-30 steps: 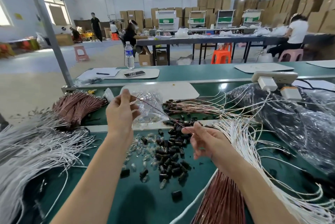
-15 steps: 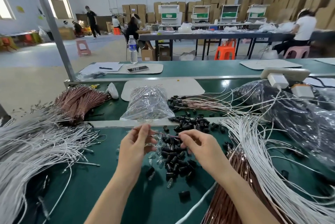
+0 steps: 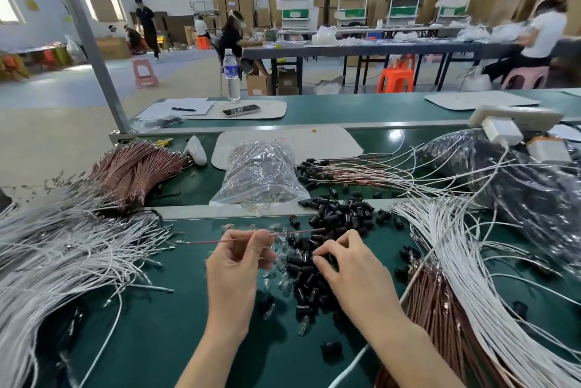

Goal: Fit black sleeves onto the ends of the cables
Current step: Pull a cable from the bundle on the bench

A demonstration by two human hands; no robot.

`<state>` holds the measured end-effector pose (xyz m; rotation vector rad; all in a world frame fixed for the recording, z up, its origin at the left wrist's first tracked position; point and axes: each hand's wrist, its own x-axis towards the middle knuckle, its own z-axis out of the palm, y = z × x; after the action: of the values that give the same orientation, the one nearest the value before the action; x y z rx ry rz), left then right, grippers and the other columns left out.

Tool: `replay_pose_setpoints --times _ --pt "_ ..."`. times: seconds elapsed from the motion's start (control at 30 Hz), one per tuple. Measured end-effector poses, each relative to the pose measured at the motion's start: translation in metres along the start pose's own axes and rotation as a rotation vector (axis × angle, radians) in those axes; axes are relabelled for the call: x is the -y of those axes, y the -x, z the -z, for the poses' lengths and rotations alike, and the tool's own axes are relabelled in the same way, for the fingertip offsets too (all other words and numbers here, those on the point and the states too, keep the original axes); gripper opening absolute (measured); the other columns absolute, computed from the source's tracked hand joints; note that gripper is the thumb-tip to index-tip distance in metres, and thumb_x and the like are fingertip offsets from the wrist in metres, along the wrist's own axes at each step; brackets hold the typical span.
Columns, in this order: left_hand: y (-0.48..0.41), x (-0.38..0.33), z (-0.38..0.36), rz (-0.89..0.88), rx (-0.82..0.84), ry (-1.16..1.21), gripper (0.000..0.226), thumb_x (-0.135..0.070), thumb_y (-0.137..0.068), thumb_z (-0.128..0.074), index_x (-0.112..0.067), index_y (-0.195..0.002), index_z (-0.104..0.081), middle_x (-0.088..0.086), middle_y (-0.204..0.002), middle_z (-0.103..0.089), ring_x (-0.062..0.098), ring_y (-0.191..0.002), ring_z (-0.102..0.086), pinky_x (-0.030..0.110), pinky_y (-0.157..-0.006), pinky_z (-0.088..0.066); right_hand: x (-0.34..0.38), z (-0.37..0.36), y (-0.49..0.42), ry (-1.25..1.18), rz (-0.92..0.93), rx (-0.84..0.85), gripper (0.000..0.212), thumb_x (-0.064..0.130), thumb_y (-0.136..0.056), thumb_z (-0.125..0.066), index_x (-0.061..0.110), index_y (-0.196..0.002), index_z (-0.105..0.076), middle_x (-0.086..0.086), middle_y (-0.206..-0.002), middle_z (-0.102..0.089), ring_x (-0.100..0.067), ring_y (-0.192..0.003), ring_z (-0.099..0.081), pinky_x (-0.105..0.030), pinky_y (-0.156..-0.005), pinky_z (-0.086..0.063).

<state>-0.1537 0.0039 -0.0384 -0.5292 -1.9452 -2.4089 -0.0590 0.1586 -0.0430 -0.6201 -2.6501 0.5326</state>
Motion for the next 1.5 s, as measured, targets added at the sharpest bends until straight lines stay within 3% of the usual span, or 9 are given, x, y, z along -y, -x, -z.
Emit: replay_pose_setpoints --times 0.1,0.27,0.5,0.77,0.93,1.03,1.1,1.27,1.5 --pt "0.004 0.0 -0.003 -0.013 0.017 -0.005 0.032 -0.037 -0.082 -0.074 -0.006 -0.088 -0.069 0.011 -0.075 -0.072 0.022 -0.064 -0.065 0.03 -0.061 -0.058 0.003 0.001 0.0 0.002 0.016 -0.012 0.016 0.051 -0.1 -0.053 0.039 -0.102 -0.063 0.015 -0.103 -0.043 -0.006 -0.083 -0.055 -0.021 -0.063 -0.039" --pt "0.004 0.0 -0.003 -0.058 -0.036 -0.005 0.016 -0.023 -0.091 -0.07 -0.007 -0.088 -0.067 0.008 -0.075 -0.07 0.017 -0.062 -0.063 0.022 -0.06 -0.055 0.003 0.004 0.002 0.057 0.058 -0.023 0.018 0.049 -0.101 -0.051 0.038 -0.106 -0.065 0.015 -0.1 -0.047 -0.006 -0.09 -0.053 -0.023 -0.075 -0.046" --pt "0.007 -0.001 -0.008 -0.046 -0.036 0.007 0.019 -0.027 -0.089 -0.07 -0.008 -0.089 -0.067 0.007 -0.074 -0.071 0.016 -0.063 -0.064 0.021 -0.061 -0.055 0.008 0.003 -0.005 0.068 -0.004 0.033 0.021 0.048 -0.102 -0.05 0.036 -0.11 -0.064 0.012 -0.1 -0.042 -0.009 -0.094 -0.045 -0.025 -0.074 -0.035" --pt "0.003 -0.002 -0.006 0.089 -0.043 0.167 0.023 -0.023 -0.085 -0.07 -0.006 -0.101 -0.071 0.012 -0.093 -0.077 0.021 -0.078 -0.074 0.025 -0.068 -0.06 -0.001 0.002 0.002 0.032 0.118 -0.085 0.017 0.044 -0.102 -0.051 0.032 -0.111 -0.058 0.017 -0.107 -0.056 -0.007 -0.101 -0.049 -0.024 -0.09 -0.041" --pt "0.006 -0.008 -0.003 0.175 0.018 0.275 0.017 -0.024 -0.081 -0.072 -0.014 -0.093 -0.078 0.015 -0.097 -0.077 0.022 -0.08 -0.075 0.025 -0.068 -0.06 -0.007 0.015 -0.002 -0.653 -0.163 -0.2 0.016 0.034 -0.101 -0.058 0.04 -0.115 -0.064 0.017 -0.091 -0.069 0.005 -0.089 -0.064 -0.012 -0.079 -0.05" --pt "0.011 -0.012 -0.005 0.181 0.097 0.258 0.016 -0.027 -0.078 -0.073 -0.021 -0.091 -0.08 0.013 -0.097 -0.077 0.022 -0.081 -0.075 0.025 -0.069 -0.06 -0.005 0.023 -0.006 -1.451 -0.453 -0.126 0.016 0.017 -0.099 -0.059 0.017 -0.109 -0.072 0.0 -0.088 -0.075 -0.008 -0.082 -0.071 -0.02 -0.074 -0.058" --pt "0.014 -0.013 -0.007 0.172 0.126 0.223 0.014 -0.024 -0.081 -0.072 -0.019 -0.091 -0.079 0.013 -0.096 -0.078 0.024 -0.082 -0.076 0.025 -0.068 -0.06 -0.005 0.028 -0.007 -1.792 -0.546 -0.107 0.018 0.011 -0.097 -0.06 0.004 -0.111 -0.069 -0.011 -0.093 -0.076 -0.017 -0.083 -0.074 -0.024 -0.072 -0.061" --pt "0.017 -0.013 -0.01 0.139 0.145 0.173 0.016 -0.02 -0.083 -0.07 -0.011 -0.095 -0.076 0.015 -0.094 -0.078 0.026 -0.081 -0.075 0.025 -0.068 -0.06 -0.006 0.036 -0.005 -2.064 -0.534 -0.048 0.031 0.011 -0.087 -0.067 -0.003 -0.114 -0.066 -0.019 -0.104 -0.075 -0.024 -0.091 -0.076 -0.027 -0.074 -0.063" --pt "0.016 -0.013 -0.007 0.132 0.131 0.166 0.012 -0.022 -0.084 -0.069 -0.022 -0.09 -0.079 0.013 -0.093 -0.078 0.025 -0.081 -0.075 0.025 -0.067 -0.06 -0.007 0.035 -0.005 -2.093 -0.518 -0.012 0.038 0.011 -0.085 -0.069 -0.002 -0.121 -0.063 -0.019 -0.11 -0.074 -0.026 -0.099 -0.075 -0.027 -0.074 -0.062"
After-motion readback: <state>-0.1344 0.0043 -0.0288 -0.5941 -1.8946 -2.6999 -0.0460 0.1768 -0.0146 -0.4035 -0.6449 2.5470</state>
